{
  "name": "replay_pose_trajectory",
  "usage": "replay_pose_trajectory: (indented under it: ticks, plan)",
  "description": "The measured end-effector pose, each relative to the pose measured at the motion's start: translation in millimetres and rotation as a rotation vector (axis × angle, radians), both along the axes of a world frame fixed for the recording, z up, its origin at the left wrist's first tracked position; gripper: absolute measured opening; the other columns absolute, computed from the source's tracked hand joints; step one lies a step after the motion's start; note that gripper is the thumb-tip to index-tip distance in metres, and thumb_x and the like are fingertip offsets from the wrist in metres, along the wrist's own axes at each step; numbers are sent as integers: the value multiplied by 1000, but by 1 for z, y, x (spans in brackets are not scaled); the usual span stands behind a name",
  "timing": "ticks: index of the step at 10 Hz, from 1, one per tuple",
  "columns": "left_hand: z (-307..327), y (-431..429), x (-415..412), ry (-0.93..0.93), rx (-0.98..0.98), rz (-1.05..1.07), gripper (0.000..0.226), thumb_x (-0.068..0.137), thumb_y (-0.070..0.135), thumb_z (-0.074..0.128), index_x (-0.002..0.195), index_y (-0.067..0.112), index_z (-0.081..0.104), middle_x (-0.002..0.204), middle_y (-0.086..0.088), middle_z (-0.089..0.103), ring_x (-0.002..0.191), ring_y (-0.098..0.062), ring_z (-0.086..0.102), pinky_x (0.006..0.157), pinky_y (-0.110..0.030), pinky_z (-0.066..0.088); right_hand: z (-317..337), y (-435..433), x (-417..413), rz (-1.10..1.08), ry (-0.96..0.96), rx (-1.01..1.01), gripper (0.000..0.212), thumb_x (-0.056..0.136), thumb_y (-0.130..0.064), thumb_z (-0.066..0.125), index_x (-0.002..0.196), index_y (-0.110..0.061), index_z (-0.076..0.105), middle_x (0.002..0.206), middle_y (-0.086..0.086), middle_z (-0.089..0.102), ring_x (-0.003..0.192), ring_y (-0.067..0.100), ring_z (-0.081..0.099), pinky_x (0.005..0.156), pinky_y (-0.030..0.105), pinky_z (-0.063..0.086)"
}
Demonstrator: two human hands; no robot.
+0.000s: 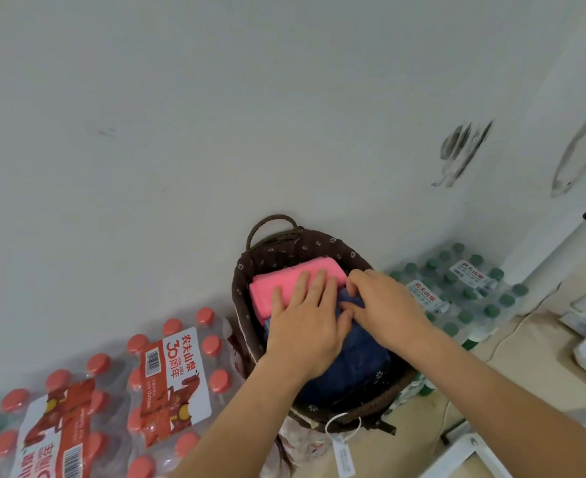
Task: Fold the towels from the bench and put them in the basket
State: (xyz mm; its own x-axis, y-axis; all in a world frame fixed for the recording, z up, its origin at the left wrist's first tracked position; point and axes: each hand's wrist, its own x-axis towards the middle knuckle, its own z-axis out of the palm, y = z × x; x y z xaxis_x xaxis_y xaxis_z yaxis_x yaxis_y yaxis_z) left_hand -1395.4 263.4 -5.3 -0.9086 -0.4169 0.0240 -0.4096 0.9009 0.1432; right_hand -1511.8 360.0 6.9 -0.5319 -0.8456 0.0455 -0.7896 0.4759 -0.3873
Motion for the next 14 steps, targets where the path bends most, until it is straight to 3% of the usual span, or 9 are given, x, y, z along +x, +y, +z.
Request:
replay_pose_trajectory:
  ticks: [1, 2, 3, 4, 7, 9, 10, 12, 14]
  plan:
    - [-9, -2, -2, -121, 52, 0, 71, 90, 61, 5, 152, 27, -2, 161, 3, -7, 148, -20, -10, 110, -64, 0, -8, 7, -4, 8, 76, -140, 15, 87, -27, 62, 78, -16, 56, 81, -4, 56, 79, 20, 55, 69, 37, 46]
    - [-11, -3, -4, -222, 9, -13, 76, 83, 65, -5, 150, 32, -11, 160, 2, -16, 146, -24, -17, 105, -71, -2, -19, 16, -13, -76, 139, -278, 16, 83, -20, 62, 98, -17, 66, 108, 1, 61, 106, 22, 53, 89, 41, 47]
    - [-12, 2, -10, -311, -1, 2, 70, 88, 66, 4, 149, 35, -13, 158, -1, -22, 144, -28, -22, 101, -75, -5, -27, 26, -18, -241, -283, -202, 47, 92, -23, 58, 137, -21, 44, 137, -6, 45, 126, 14, 42, 103, 27, 31]
    - [-11, 5, -14, -328, -13, 2, 68, 92, 65, 10, 149, 36, -13, 158, -2, -23, 144, -30, -22, 100, -76, -6, -30, 25, -19, -254, -588, -190, 38, 97, -22, 50, 134, -29, 45, 132, -9, 52, 119, 10, 50, 97, 24, 36]
    - [3, 3, -11, -93, 46, 114, 67, 91, 62, 22, 150, 38, 0, 161, 2, -9, 147, -22, -10, 108, -66, 6, -31, 21, -20, -261, -604, -154, 43, 90, -9, 42, 127, -31, 49, 113, -4, 62, 100, 14, 58, 79, 28, 44]
    - [-7, 5, -8, -151, 61, 128, 75, 80, 65, -2, 150, 37, -3, 161, 3, -7, 148, -22, -7, 110, -65, 4, -29, 19, -21, -307, -680, -204, 33, 90, -26, 50, 122, -35, 53, 112, -9, 64, 104, 12, 60, 93, 38, 48]
    - [3, 4, -8, -55, 53, 147, 62, 92, 61, 18, 149, 39, 10, 161, 1, 6, 148, -22, 2, 111, -63, 6, -24, 20, -22, -322, -697, -223, 35, 91, -36, 51, 127, -38, 50, 117, -13, 63, 107, 10, 59, 96, 35, 47]
    - [18, 3, 1, 120, -18, 121, 53, 91, 55, 27, 140, 36, 32, 155, 3, 29, 144, -18, 21, 111, -58, 15, -16, 26, -23, -326, -707, -270, 46, 94, -42, 51, 138, -41, 39, 142, -1, 46, 128, 13, 47, 110, 38, 35]
    - [21, -4, 16, 295, 2, 96, 44, 89, 40, 34, 127, 28, 51, 139, 4, 51, 130, -18, 44, 107, -47, 32, 7, 33, -19, -368, -699, -406, 36, 96, -38, 49, 132, -41, 47, 138, -4, 52, 121, 8, 50, 103, 27, 34]
